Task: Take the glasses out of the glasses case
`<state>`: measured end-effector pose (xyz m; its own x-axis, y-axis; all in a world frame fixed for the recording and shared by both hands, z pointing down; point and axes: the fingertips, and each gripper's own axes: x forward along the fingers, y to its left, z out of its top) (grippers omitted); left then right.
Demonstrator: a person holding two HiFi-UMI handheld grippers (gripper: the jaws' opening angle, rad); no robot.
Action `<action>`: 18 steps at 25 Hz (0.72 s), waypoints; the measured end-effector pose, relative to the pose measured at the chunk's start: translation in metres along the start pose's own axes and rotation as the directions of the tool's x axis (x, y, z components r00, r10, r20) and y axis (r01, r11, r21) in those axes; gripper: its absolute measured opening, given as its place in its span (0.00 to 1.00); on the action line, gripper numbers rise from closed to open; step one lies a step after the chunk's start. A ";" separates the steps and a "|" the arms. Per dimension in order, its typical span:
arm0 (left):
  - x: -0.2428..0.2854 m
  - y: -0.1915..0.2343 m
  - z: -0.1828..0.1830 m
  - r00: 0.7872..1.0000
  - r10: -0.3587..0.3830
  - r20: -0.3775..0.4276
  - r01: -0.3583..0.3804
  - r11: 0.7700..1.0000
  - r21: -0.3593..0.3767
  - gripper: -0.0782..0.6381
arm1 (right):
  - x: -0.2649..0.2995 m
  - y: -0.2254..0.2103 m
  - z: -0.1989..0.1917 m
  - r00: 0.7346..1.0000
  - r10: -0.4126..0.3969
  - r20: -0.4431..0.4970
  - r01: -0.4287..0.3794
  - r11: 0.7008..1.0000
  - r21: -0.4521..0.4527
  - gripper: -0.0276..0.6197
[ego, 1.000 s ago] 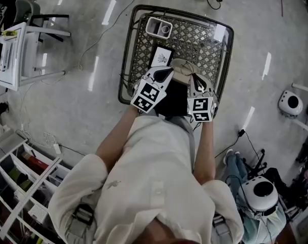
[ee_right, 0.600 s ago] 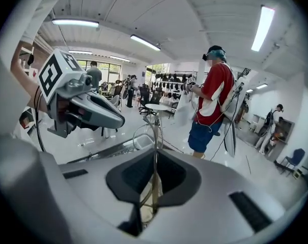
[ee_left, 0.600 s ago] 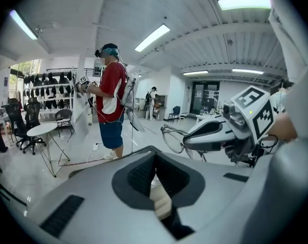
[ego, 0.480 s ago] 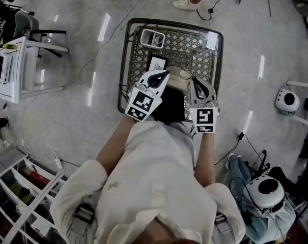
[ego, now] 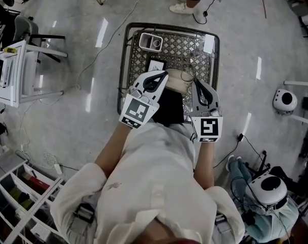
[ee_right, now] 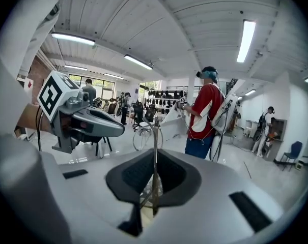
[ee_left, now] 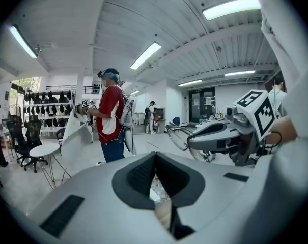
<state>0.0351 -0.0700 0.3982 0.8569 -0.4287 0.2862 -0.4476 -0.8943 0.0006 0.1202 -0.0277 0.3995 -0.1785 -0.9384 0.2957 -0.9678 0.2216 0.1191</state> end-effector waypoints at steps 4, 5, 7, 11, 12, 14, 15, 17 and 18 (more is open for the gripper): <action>-0.003 -0.003 0.011 1.000 -0.001 0.020 0.001 1.000 0.013 0.13 | -0.007 0.002 0.016 0.999 0.008 0.042 -0.008 1.000 0.004 0.07; -0.003 -0.004 0.012 1.000 -0.002 0.023 0.002 1.000 0.014 0.13 | -0.008 0.003 0.021 0.999 0.018 0.051 -0.018 1.000 0.000 0.07; -0.003 -0.005 0.015 1.000 -0.003 0.028 0.003 1.000 0.015 0.13 | -0.010 0.006 0.029 0.997 0.034 0.065 -0.034 0.999 -0.006 0.07; -0.002 -0.008 0.019 0.999 -0.005 0.032 0.005 1.000 0.017 0.13 | -0.013 0.004 0.031 0.997 0.036 0.067 -0.036 0.999 -0.007 0.07; -0.001 -0.008 0.019 0.999 -0.005 0.032 0.005 1.000 0.017 0.13 | -0.013 0.004 0.033 0.997 0.038 0.066 -0.038 0.999 -0.008 0.07; -0.001 -0.010 0.019 1.000 -0.005 0.030 0.005 1.000 0.017 0.13 | -0.014 0.003 0.033 0.997 0.040 0.067 -0.039 0.999 -0.013 0.07; 0.000 -0.010 0.019 1.000 -0.005 0.028 0.005 1.000 0.017 0.13 | -0.014 0.002 0.033 0.997 0.039 0.070 -0.038 0.999 -0.014 0.07; 0.001 -0.011 0.018 1.000 -0.004 0.026 0.004 1.000 0.017 0.13 | -0.014 -0.001 0.030 0.997 0.034 0.074 -0.034 0.999 -0.011 0.07; 0.001 -0.011 0.018 1.000 -0.003 0.025 0.003 1.000 0.016 0.13 | -0.014 -0.002 0.028 0.997 0.034 0.074 -0.033 0.999 -0.011 0.07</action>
<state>0.0460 -0.0631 0.3810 0.8644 -0.4289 0.2624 -0.4410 -0.8974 -0.0142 0.1194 -0.0224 0.3684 -0.2236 -0.9476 0.2283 -0.9595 0.2552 0.1193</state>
